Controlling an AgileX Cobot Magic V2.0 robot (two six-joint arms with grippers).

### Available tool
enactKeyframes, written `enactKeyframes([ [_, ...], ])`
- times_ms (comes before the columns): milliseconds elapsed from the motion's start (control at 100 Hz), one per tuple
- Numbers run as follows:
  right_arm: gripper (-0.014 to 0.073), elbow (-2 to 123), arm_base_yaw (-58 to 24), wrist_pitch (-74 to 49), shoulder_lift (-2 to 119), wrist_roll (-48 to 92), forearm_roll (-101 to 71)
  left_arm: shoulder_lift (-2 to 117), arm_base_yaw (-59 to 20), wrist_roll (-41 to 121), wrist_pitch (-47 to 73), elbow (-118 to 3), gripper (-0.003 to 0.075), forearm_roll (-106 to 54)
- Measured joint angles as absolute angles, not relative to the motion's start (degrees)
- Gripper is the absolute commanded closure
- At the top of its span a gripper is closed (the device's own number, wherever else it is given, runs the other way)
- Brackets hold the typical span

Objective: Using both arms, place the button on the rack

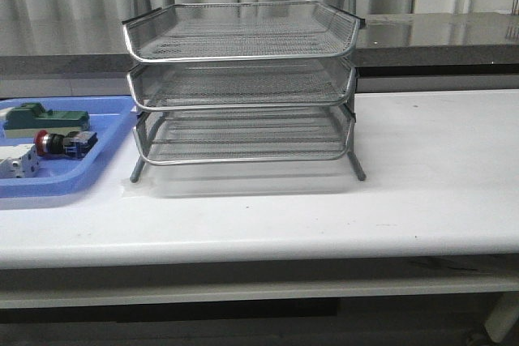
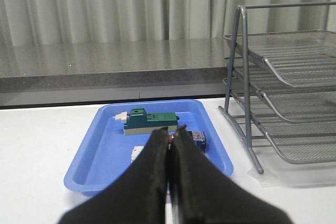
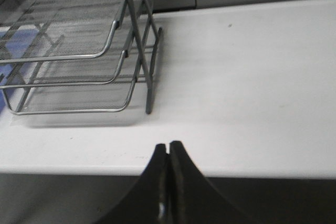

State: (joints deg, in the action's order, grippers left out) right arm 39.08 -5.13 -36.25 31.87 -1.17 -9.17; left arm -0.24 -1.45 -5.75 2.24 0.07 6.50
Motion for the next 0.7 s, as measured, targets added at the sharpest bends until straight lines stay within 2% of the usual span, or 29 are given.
enactKeyframes([
  [130, 0.066, 43.8, -5.1, -39.0, 41.3, -1.2, -14.9, -0.2, -1.4, -5.7, 2.2, 0.1, 0.0741, 6.5],
  [340, 0.0659, 44.9, -5.1, -39.1, 52.4, -1.3, -25.9, -0.2, -1.4, -5.7, 2.2, 0.1, 0.0741, 6.5],
  [700, 0.0656, 44.9, -5.1, -36.7, 65.0, 3.1, -37.4, -0.2, -1.4, -5.7, 2.2, 0.1, 0.0741, 6.5],
])
